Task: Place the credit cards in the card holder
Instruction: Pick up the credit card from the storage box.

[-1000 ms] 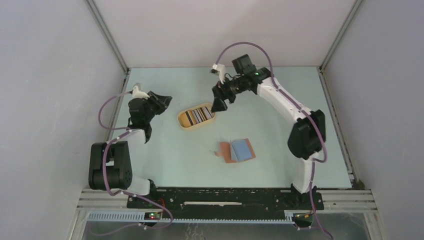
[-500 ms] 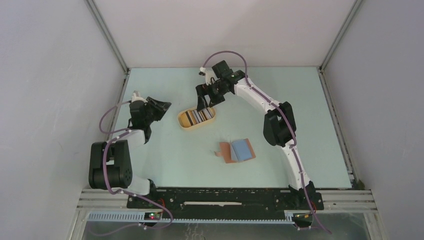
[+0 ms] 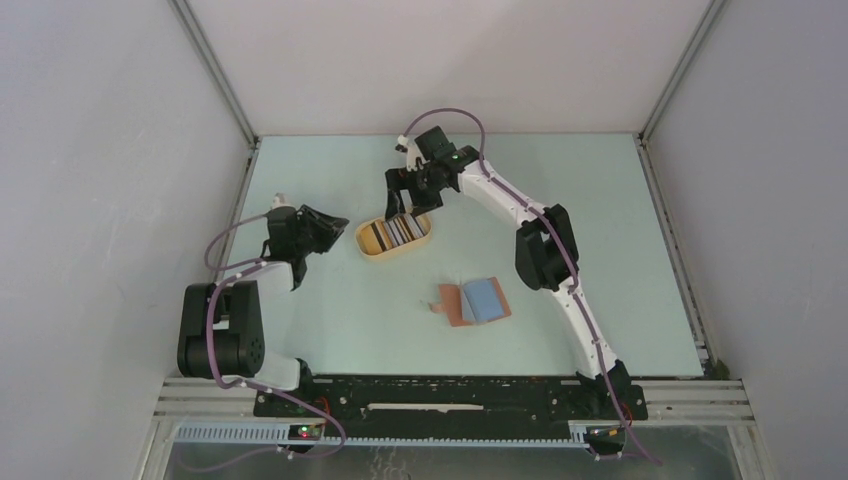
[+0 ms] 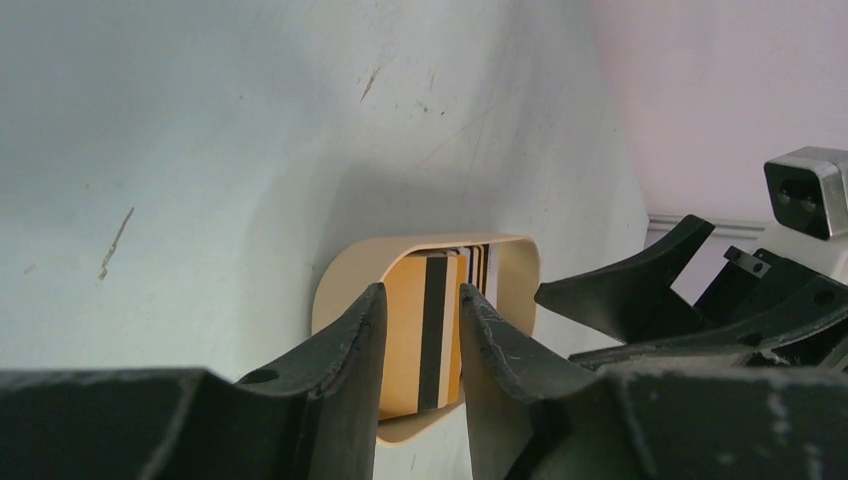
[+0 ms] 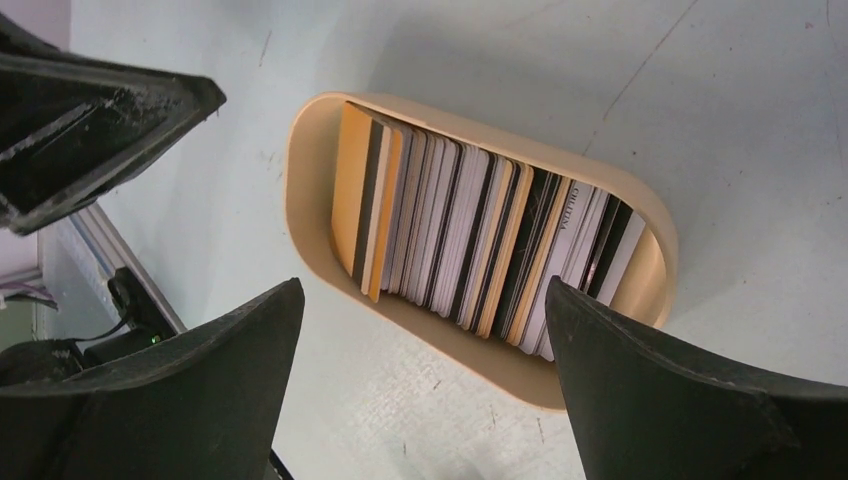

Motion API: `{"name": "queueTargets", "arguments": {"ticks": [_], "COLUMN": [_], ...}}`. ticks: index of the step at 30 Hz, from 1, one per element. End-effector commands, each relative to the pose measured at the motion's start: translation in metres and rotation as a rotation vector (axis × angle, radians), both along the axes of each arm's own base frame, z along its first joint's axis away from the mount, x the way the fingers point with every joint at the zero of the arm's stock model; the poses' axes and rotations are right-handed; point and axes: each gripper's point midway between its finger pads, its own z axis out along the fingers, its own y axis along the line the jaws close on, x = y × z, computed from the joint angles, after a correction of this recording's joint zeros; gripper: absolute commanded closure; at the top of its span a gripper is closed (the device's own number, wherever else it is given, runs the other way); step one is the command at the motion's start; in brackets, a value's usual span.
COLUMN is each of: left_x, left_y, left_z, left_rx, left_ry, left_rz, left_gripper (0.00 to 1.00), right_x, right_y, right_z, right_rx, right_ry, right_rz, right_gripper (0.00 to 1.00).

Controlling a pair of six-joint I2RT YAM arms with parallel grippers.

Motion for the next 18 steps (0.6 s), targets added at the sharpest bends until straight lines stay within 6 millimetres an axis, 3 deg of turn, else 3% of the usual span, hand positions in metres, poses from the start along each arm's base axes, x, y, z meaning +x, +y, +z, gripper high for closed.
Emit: {"name": "queueTargets", "arguments": {"ticks": [1,18], "left_x": [-0.002,-0.002], "left_y": [-0.006,-0.013], "left_z": [0.001,-0.003], "left_rx": [-0.002,0.030], "left_ry": [0.027,0.068], "left_rz": [-0.007,-0.043], "left_gripper": [0.63,0.66], "right_x": [0.012,0.021], "right_y": [0.011,0.008], "right_z": [0.002,-0.027], "right_rx": [-0.009,-0.105], "right_ry": [-0.021,-0.005], "right_rz": [-0.083,-0.229], "right_gripper": [0.00,0.00]}}
